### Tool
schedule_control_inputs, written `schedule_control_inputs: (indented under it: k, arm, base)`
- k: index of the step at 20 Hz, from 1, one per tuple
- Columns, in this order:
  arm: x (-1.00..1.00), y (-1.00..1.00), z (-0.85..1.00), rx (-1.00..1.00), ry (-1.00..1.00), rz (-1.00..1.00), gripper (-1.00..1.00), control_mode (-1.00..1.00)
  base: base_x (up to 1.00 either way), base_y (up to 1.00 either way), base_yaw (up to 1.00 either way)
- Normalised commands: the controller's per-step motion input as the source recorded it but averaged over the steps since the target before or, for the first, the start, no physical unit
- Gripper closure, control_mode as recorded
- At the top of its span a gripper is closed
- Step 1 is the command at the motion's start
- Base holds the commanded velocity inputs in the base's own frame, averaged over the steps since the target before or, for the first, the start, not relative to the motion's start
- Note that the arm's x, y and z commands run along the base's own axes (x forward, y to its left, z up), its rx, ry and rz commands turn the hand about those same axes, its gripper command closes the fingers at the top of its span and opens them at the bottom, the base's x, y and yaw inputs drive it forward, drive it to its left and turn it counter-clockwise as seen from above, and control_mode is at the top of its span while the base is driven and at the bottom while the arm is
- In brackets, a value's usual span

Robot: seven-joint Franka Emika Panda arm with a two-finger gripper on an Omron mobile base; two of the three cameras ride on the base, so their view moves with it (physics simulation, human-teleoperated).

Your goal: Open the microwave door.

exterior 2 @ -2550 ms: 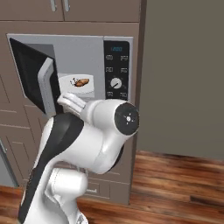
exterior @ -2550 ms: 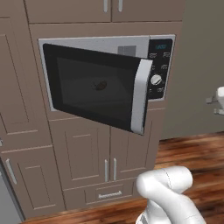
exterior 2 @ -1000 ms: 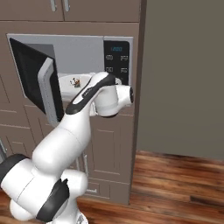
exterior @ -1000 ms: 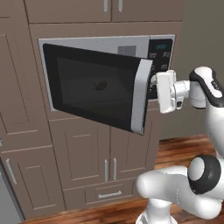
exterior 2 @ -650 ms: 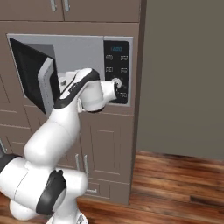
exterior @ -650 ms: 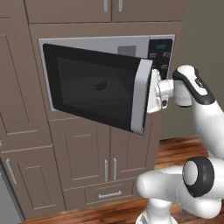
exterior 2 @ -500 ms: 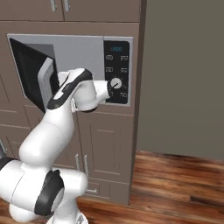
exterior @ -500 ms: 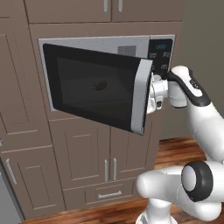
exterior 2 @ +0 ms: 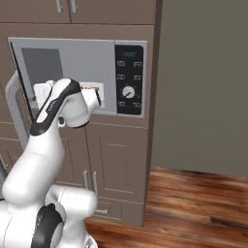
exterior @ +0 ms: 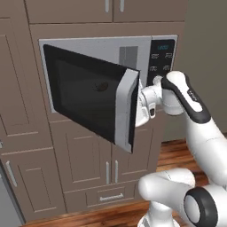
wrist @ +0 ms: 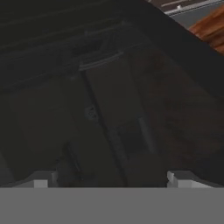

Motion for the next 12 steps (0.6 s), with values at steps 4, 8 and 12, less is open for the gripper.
schedule_control_inputs:
  k: [4,8,12]
  arm:
    - [-0.18,1.0,0.03,-0.02,0.07,0.08,-1.0,-1.0]
    - [0.0,1.0,-0.01,-0.05,0.0,0.0,-1.0,-1.0]
    - [0.0,1.0,-0.12,0.0,0.0,-0.01,-1.0,-1.0]
  base:
    - [0.0,0.0,0.0]
    - [0.0,0.0,0.0]
    - [0.0,0.0,0.0]
